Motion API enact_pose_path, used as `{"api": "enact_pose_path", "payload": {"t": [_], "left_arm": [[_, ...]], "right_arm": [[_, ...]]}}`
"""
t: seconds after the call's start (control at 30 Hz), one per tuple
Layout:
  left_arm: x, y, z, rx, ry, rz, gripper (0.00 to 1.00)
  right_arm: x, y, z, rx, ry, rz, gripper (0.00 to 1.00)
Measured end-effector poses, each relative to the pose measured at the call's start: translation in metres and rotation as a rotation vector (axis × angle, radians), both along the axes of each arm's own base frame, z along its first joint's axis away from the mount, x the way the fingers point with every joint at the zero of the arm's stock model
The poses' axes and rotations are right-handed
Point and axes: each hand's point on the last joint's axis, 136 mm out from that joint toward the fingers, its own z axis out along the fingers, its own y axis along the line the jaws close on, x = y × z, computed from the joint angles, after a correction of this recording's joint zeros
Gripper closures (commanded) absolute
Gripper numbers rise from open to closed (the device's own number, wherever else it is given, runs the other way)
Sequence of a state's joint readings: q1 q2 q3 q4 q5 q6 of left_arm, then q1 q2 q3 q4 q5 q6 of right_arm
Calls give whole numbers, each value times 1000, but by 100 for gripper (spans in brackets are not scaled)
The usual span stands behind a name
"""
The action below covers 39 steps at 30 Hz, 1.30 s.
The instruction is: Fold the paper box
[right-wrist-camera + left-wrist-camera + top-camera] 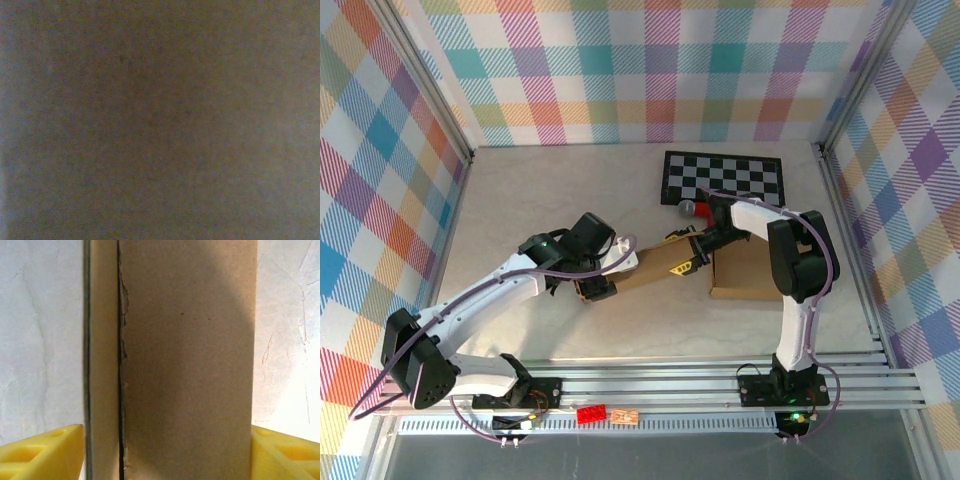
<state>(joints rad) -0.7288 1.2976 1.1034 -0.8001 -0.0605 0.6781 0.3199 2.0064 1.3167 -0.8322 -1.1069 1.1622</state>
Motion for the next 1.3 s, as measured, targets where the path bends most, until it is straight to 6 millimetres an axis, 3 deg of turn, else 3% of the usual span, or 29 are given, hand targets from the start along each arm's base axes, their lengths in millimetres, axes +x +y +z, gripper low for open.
{"api": "enact_pose_path", "payload": {"t": [0.23,0.43,0.7,0.8,1.03,1.3], "left_arm": [[4,1,-2,-31,27,9,32],[10,5,-1,-53,35,33,34],[9,2,-2,-74,55,26,41],[12,1,-2,-85,62,29,44],[18,-6,-4,-94,71,25,46],[16,-5,0,-99,118,26,47]], "right_arm": [[5,-3,-5,-62,-23,-2,33],[28,-14,3,-161,-132,-22,28],[48,-64,56,-269,-355,-177,25],[52,-72,64,-273,-379,-213,31],[48,-63,29,-292,-267,-205,32],[40,-56,25,-264,-160,-232,29]]}}
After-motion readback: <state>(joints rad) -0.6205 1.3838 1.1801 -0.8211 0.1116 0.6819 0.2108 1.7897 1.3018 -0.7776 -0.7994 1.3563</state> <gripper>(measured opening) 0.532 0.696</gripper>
